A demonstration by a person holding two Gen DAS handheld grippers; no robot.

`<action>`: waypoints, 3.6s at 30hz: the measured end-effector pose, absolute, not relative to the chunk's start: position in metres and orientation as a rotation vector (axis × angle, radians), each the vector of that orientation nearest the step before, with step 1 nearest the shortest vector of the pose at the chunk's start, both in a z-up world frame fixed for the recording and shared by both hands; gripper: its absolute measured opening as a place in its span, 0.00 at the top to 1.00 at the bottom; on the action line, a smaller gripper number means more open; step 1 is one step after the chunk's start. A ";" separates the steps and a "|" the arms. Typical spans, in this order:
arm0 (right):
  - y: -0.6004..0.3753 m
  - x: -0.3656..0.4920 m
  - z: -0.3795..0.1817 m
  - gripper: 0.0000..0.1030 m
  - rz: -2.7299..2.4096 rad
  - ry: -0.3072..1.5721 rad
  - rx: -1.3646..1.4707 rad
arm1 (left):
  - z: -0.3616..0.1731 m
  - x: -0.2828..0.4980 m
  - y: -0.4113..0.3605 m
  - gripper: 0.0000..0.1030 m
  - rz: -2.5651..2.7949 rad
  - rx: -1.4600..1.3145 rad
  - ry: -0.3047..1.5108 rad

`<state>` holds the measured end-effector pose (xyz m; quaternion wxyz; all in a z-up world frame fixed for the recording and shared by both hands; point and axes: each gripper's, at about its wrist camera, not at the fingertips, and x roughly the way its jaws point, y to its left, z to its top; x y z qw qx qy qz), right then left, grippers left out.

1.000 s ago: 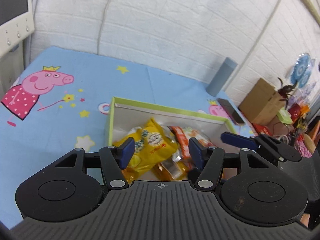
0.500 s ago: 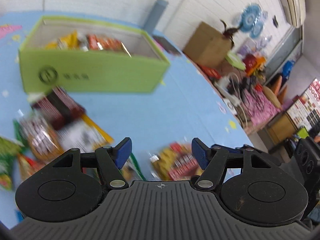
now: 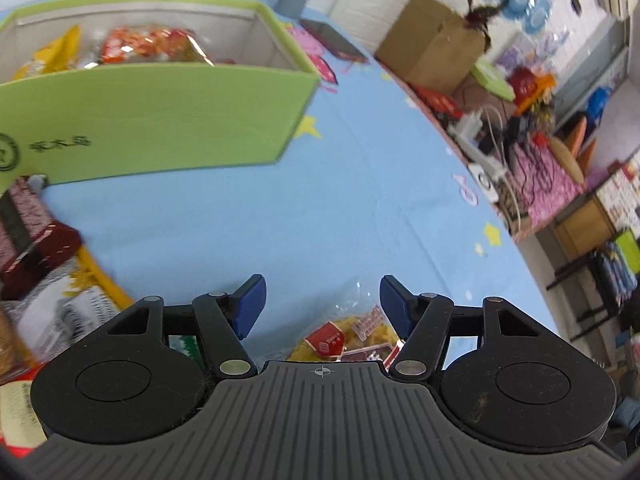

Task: Organize snacks
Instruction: 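Move the left gripper over the Danco Galette biscuit bag, then close the left gripper on the Danco Galette bag, then carry the Danco Galette bag into the green box and open the left gripper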

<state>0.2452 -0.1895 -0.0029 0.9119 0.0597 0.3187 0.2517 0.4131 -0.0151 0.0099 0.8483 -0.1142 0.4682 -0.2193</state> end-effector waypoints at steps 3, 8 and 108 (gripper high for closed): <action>-0.177 0.252 -0.011 0.10 0.578 0.698 0.125 | -0.001 0.411 -0.022 0.51 -0.477 -0.203 1.016; -0.172 0.273 -0.014 0.10 0.546 0.709 0.059 | -0.005 0.396 -0.015 0.52 -0.508 -0.219 1.018; -0.119 0.384 0.070 0.11 0.630 0.556 -0.103 | 0.077 0.398 0.056 0.79 -0.380 -0.381 0.772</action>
